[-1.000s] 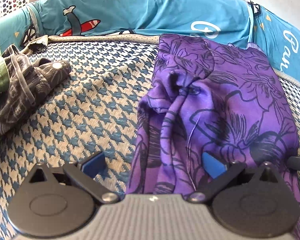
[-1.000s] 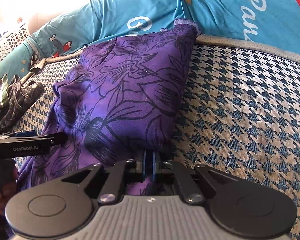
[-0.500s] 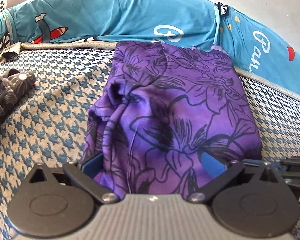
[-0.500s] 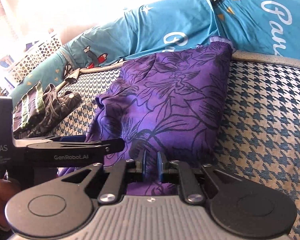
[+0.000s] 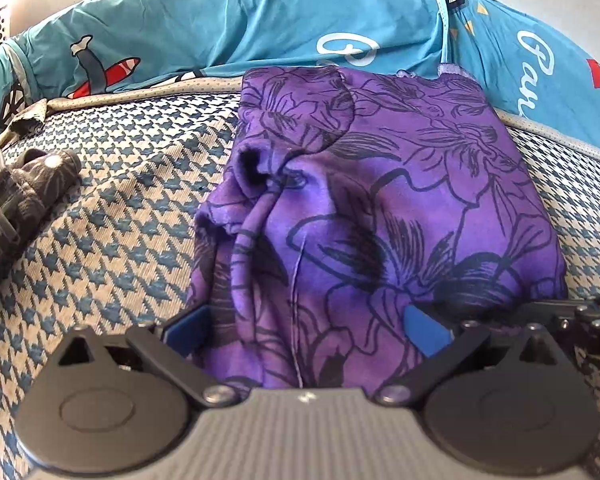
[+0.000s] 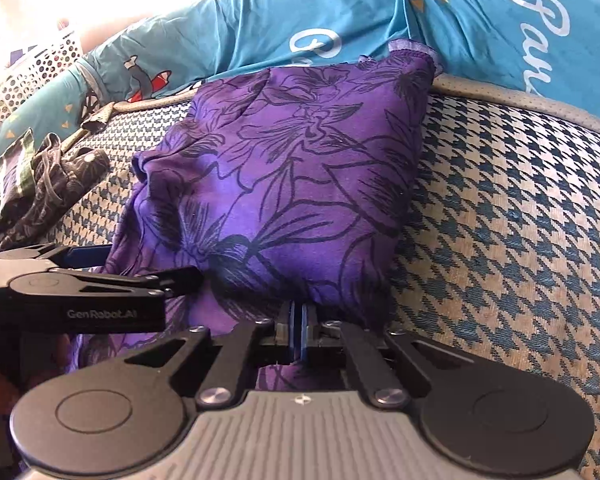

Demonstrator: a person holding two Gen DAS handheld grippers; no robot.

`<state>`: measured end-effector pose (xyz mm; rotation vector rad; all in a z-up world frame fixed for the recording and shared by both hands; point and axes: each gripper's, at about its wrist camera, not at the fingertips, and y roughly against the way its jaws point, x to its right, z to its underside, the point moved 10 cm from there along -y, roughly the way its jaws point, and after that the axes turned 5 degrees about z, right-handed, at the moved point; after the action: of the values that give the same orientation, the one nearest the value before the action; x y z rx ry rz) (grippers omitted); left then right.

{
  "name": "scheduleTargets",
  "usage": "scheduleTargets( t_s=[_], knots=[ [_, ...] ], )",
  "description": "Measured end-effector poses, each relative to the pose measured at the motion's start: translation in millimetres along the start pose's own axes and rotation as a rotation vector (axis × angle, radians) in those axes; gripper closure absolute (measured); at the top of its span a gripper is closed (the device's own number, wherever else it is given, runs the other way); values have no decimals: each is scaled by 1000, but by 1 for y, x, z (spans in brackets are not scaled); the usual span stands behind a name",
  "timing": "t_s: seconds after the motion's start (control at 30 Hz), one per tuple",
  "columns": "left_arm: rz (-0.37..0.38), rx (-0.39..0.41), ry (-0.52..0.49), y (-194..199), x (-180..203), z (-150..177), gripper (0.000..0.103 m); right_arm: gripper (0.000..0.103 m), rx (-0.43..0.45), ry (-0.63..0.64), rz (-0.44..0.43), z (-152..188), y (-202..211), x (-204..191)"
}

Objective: Fold clothes

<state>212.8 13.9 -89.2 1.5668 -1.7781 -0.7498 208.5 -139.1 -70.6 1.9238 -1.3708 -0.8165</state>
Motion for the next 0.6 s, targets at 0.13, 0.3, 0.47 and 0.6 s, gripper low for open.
scheduleTargets(
  t_s=[0.13, 0.3, 0.47, 0.6],
  knots=[
    [-42, 9, -5, 4, -10, -1, 0, 103, -6, -10, 12, 1, 3, 10],
    [-58, -1, 82, 8, -41, 3, 0, 103, -8, 21, 38, 5, 8, 15],
    [-95, 3, 113, 19, -66, 9, 0, 103, -12, 24, 67, 8, 15, 26],
    [-107, -3, 158, 28, -83, 14, 0, 92, -24, 39, 175, 13, 20, 43]
  ],
)
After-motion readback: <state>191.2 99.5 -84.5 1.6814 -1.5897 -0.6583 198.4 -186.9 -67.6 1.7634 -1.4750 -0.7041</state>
